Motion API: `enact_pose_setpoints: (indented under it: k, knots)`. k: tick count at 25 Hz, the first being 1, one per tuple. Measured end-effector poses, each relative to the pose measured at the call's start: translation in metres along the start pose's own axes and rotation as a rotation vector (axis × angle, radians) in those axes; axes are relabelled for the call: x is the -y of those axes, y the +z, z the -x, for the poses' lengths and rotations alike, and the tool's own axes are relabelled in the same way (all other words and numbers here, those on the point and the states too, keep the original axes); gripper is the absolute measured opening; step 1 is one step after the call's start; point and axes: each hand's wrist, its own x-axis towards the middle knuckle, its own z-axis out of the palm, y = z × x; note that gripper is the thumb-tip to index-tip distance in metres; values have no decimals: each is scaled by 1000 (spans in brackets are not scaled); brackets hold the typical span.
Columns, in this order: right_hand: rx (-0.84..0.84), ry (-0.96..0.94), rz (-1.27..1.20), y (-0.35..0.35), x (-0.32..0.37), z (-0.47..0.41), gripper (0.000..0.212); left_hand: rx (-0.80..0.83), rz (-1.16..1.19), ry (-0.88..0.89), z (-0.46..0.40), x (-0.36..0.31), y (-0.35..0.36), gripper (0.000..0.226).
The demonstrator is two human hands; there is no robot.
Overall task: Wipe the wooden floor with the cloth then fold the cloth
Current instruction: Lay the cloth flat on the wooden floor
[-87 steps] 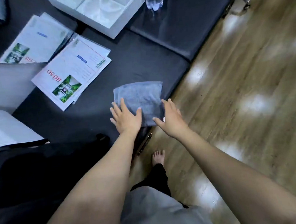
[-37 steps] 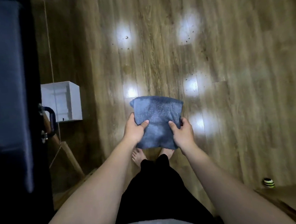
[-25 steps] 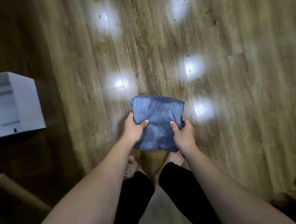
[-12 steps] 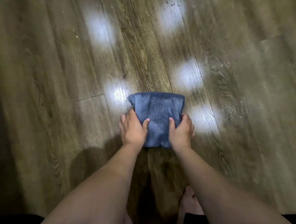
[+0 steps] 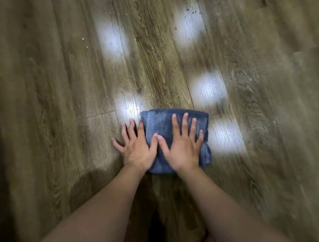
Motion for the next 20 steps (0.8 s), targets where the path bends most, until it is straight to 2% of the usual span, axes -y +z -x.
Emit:
enact_pose_setpoints:
  k: [2, 5, 8, 12, 14, 18, 20]
  knots:
    - [79, 40, 71, 19, 6, 0, 105, -150, 20, 81, -17, 27, -15, 67]
    - [23, 28, 138, 31, 20, 2, 123, -236, -160, 25, -66, 78, -36, 70]
    - [-31, 15, 132, 37, 23, 1, 114, -305, -243, 84, -88, 101, -37, 74]
    - [-54, -9, 97, 29, 26, -32, 84, -332, -256, 137, -89, 105, -32, 75]
    - [-71, -64, 89, 22, 28, -57, 75, -328, -260, 133, -91, 107, -35, 75]
    - [-77, -15, 89, 16, 29, -72, 78, -345, -254, 141, -89, 106, -36, 76]
    - [-53, 44, 148, 19, 28, -53, 95, -341, -247, 145, -90, 106, -36, 76]
